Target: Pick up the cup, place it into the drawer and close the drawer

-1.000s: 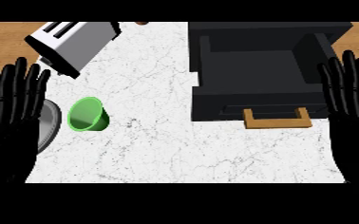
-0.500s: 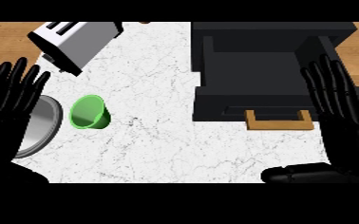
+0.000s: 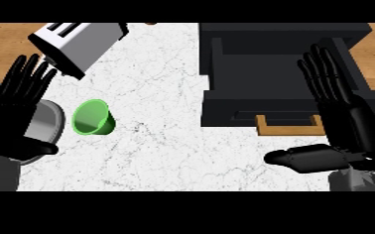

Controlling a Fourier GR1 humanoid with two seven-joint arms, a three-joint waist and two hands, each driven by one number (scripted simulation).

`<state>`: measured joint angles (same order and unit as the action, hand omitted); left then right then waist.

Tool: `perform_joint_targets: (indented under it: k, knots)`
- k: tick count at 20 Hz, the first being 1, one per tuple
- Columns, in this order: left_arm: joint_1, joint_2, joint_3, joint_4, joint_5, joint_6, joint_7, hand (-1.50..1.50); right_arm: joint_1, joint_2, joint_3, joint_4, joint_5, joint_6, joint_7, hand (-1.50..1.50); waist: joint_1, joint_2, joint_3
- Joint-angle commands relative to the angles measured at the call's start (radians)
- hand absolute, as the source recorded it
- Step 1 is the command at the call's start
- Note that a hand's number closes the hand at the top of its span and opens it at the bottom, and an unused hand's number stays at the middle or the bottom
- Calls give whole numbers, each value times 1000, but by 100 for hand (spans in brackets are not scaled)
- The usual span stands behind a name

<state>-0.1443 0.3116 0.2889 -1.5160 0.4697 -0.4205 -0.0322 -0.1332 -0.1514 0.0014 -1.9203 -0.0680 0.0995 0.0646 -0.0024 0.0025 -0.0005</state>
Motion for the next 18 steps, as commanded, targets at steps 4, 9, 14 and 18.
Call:
perform_joint_targets:
  k: [4, 9, 14, 18]
  knots:
    - [-12, 30, 22, 286, -108, -96, -169, -150, -49, 19, 11, 59, 35, 0, -20, -150, 1, 0, 0]
    - [-46, 55, 26, 467, -213, -110, -318, -150, -73, -36, -86, 41, -54, 51, 13, -150, -4, 0, 0]
    - [-104, 74, 20, 692, -300, -90, -440, -150, -120, -28, -69, 52, -19, 34, 31, -150, -4, 0, 0]
    - [-212, 88, 20, 904, -361, -81, -568, -150, -169, -39, -89, 70, -38, 36, 70, -150, -8, 1, -1]
